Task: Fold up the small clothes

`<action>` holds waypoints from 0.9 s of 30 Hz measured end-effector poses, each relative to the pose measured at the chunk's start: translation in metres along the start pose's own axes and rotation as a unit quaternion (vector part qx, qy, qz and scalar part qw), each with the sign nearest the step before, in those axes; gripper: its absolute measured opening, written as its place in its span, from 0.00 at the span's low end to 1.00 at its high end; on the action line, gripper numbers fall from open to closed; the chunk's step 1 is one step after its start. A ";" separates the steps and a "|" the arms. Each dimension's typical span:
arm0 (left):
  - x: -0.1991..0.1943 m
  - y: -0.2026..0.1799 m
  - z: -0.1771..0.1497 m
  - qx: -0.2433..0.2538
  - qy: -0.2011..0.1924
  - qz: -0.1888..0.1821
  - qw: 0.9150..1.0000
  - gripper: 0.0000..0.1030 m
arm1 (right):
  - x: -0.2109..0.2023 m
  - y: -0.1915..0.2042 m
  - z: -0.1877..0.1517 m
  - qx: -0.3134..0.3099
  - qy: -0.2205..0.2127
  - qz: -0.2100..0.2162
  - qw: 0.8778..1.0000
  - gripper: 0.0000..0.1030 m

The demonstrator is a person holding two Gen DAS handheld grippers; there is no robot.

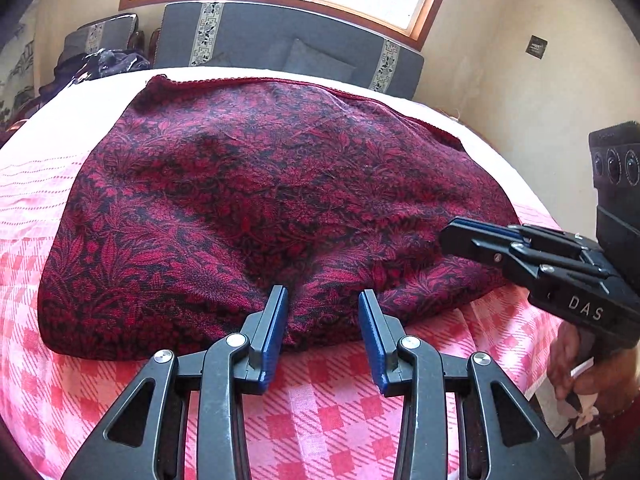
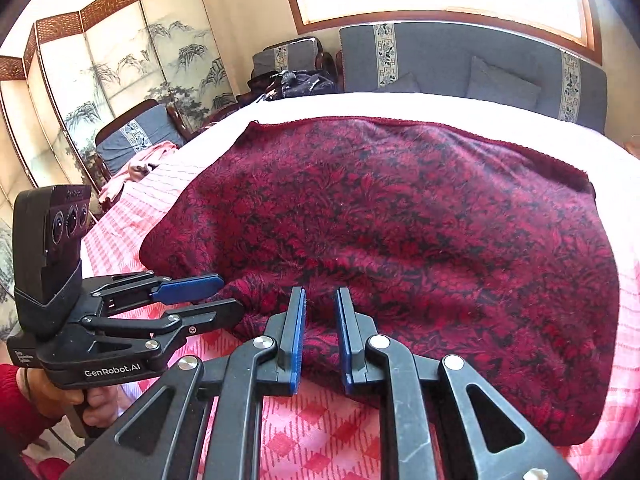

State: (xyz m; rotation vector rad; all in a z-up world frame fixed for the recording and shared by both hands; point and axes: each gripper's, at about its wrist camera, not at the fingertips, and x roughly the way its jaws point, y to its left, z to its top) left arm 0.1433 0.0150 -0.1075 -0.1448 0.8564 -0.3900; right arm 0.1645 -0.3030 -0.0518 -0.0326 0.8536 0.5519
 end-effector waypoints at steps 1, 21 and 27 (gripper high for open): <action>0.000 -0.002 0.000 0.004 0.001 0.005 1.000 0.37 | -0.001 -0.003 0.002 0.003 -0.001 -0.005 1.000 0.15; 0.002 -0.014 -0.003 0.024 -0.003 0.030 0.999 0.37 | 0.017 -0.019 -0.011 0.035 0.030 0.017 0.999 0.16; 0.002 -0.015 -0.003 0.030 -0.003 0.037 0.999 0.37 | -0.001 -0.018 -0.001 0.037 0.000 0.035 0.999 0.18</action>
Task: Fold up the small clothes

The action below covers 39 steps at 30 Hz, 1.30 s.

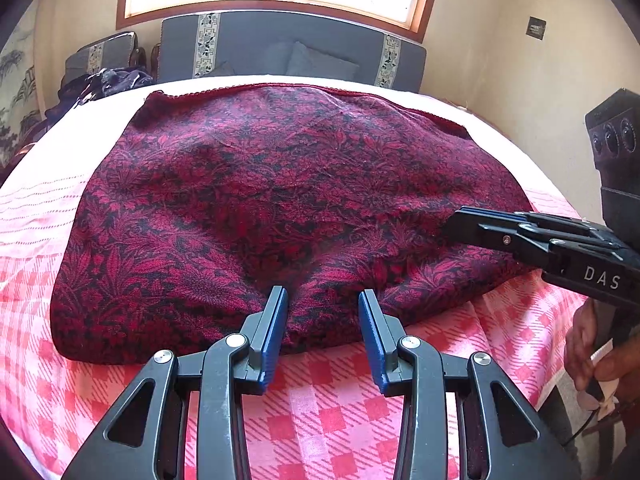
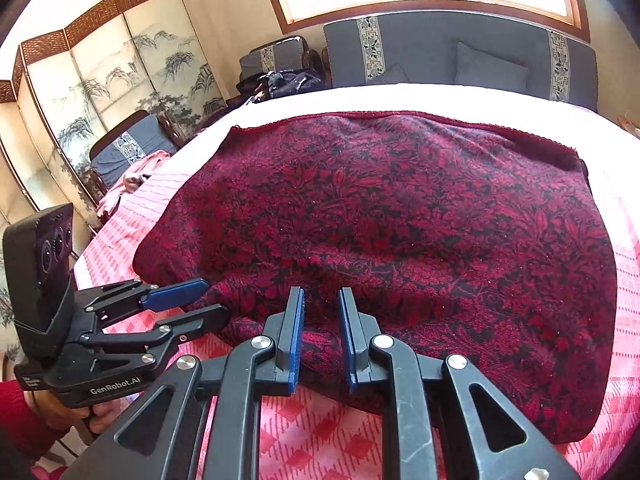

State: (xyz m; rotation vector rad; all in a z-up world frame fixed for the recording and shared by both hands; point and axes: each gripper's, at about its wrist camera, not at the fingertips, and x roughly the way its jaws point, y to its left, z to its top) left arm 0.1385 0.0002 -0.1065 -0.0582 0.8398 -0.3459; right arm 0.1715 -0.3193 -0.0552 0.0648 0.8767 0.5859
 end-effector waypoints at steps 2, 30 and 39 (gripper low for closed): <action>0.000 0.000 -0.001 0.000 -0.002 0.001 1.000 0.37 | 0.002 0.006 0.003 -0.015 0.003 -0.007 1.000 0.19; 0.010 0.216 0.093 -0.077 0.103 -0.230 0.965 0.47 | 0.018 -0.003 -0.007 -0.007 0.004 0.044 0.999 0.41; 0.010 0.245 0.113 -0.063 0.090 -0.227 0.968 0.47 | 0.022 0.000 -0.008 -0.011 0.010 0.044 0.999 0.49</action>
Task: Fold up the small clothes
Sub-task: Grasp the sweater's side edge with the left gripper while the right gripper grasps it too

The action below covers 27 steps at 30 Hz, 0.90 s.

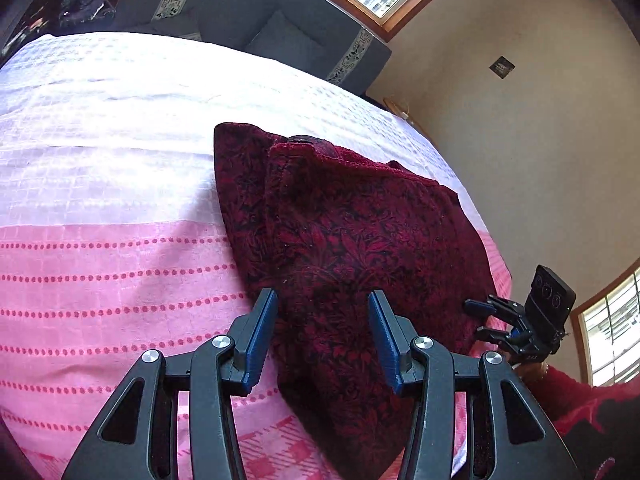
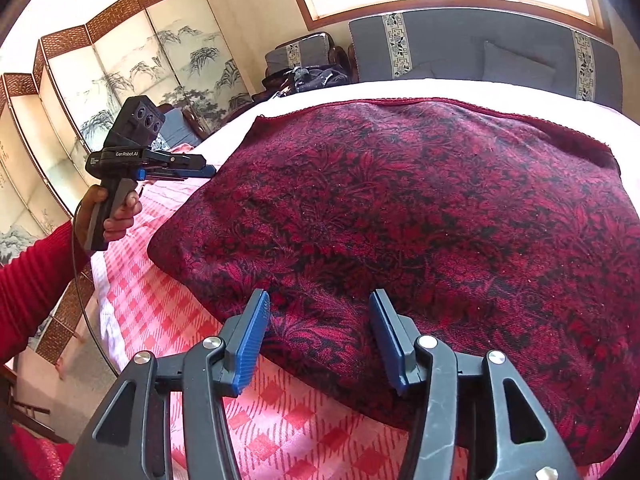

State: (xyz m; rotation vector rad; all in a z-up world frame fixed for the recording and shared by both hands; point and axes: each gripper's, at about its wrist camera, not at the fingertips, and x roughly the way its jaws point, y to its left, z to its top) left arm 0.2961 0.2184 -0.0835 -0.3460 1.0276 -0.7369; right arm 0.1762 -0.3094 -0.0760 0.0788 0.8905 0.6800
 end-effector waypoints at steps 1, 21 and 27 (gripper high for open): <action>0.002 0.005 0.001 -0.006 0.006 0.002 1.000 0.47 | 0.001 0.000 0.000 0.001 0.001 0.000 1.000 0.49; 0.037 0.026 0.029 -0.021 0.014 -0.073 0.997 0.39 | 0.004 0.005 -0.005 0.003 0.001 0.002 1.000 0.63; 0.042 0.018 0.030 -0.011 0.022 -0.057 0.998 0.42 | 0.005 0.006 -0.004 0.005 0.001 0.009 1.000 0.67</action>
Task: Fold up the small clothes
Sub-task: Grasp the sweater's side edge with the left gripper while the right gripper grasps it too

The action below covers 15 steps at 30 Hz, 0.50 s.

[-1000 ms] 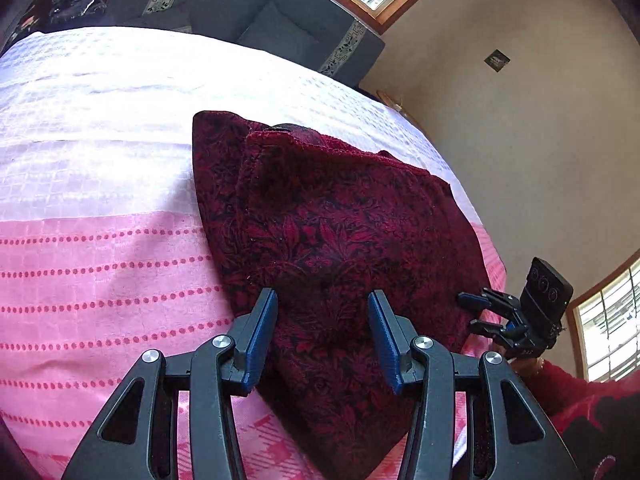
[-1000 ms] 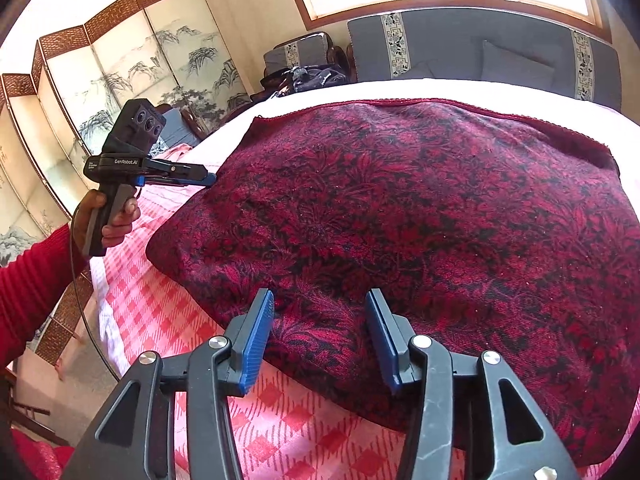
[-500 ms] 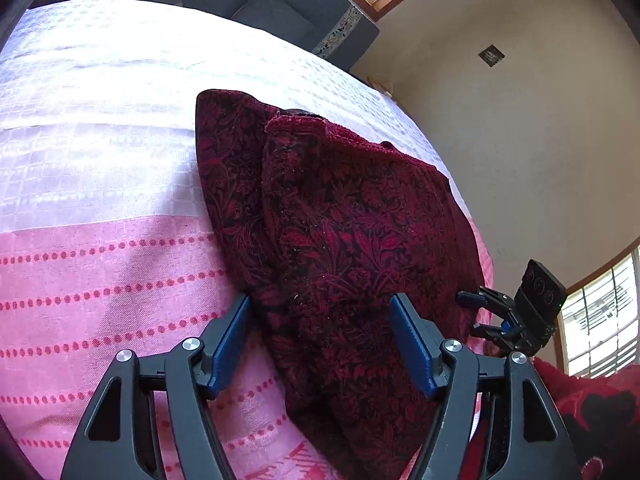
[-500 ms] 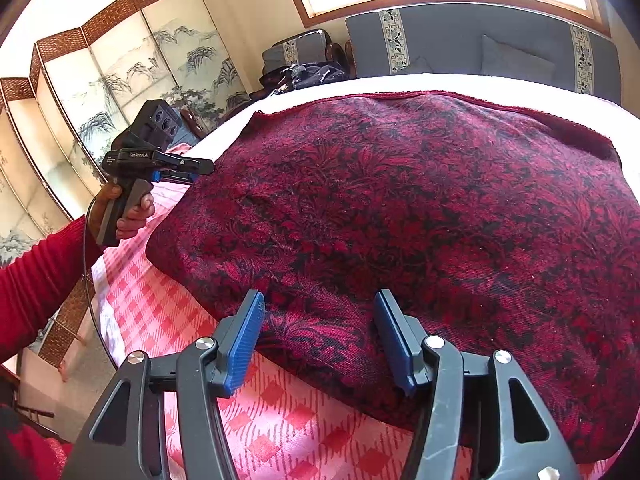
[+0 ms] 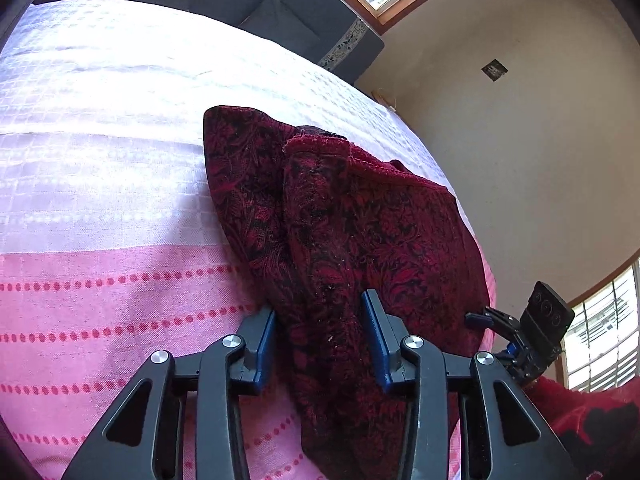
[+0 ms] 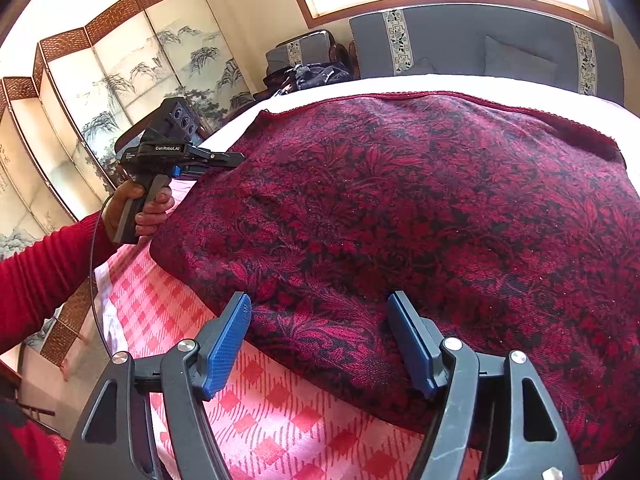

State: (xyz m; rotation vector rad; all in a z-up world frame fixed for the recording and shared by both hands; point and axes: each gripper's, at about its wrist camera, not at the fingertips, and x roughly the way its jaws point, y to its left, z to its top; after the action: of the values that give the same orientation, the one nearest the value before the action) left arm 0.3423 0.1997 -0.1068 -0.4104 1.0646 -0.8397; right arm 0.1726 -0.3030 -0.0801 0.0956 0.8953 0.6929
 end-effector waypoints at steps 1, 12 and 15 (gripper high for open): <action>0.003 -0.004 0.000 0.004 0.001 -0.002 1.000 0.47 | 0.000 0.000 0.000 0.001 0.000 0.001 1.000 0.67; 0.007 -0.048 0.003 -0.013 -0.035 0.091 0.995 0.23 | -0.013 -0.004 0.004 0.028 -0.021 0.020 0.999 0.70; -0.001 -0.065 0.008 -0.010 -0.040 0.091 0.995 0.22 | -0.028 -0.006 0.013 0.046 -0.053 0.032 0.997 0.69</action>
State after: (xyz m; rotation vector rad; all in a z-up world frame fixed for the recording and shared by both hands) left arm 0.3231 0.1585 -0.0590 -0.3549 1.0206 -0.6465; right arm 0.1737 -0.3214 -0.0550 0.2415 0.8255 0.6994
